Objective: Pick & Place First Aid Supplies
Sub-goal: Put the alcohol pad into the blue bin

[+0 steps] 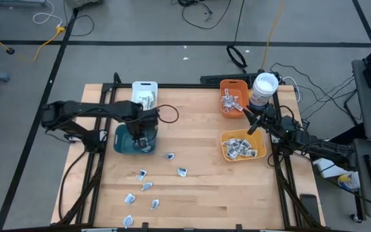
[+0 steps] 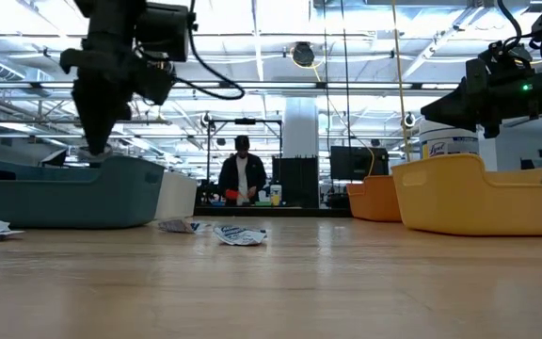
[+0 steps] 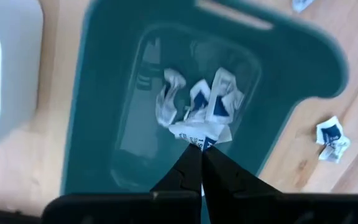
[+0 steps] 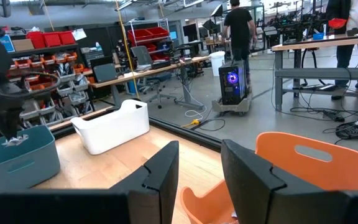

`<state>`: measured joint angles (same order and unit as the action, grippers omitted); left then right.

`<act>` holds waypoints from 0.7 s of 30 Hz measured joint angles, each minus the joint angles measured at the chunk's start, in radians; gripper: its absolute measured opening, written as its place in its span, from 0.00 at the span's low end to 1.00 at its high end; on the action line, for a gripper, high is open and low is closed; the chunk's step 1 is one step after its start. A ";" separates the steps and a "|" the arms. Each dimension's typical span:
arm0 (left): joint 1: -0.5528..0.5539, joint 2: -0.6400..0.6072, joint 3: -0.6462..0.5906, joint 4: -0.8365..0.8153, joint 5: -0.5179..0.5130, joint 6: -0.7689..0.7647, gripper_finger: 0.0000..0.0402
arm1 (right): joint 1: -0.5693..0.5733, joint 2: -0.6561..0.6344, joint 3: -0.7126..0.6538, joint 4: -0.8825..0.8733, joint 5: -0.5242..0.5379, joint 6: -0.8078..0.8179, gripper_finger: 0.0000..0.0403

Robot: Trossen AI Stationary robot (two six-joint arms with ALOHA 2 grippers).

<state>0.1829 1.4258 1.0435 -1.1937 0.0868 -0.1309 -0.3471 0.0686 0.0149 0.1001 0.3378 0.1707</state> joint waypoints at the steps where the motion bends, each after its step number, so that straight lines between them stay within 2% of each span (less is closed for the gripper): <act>1: 0.000 -0.005 -0.015 0.011 0.000 -0.014 0.00 | 0.000 0.000 0.000 0.000 0.000 0.000 0.29; 13: -0.025 0.013 -0.199 0.242 0.048 -0.241 0.00 | 0.000 0.000 0.000 0.000 0.000 0.000 0.29; 21: -0.028 0.014 -0.216 0.257 0.053 -0.318 0.03 | 0.000 0.000 0.000 0.000 0.000 0.000 0.29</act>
<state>0.1551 1.4395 0.8272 -0.9366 0.1398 -0.4485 -0.3470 0.0686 0.0150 0.1001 0.3381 0.1707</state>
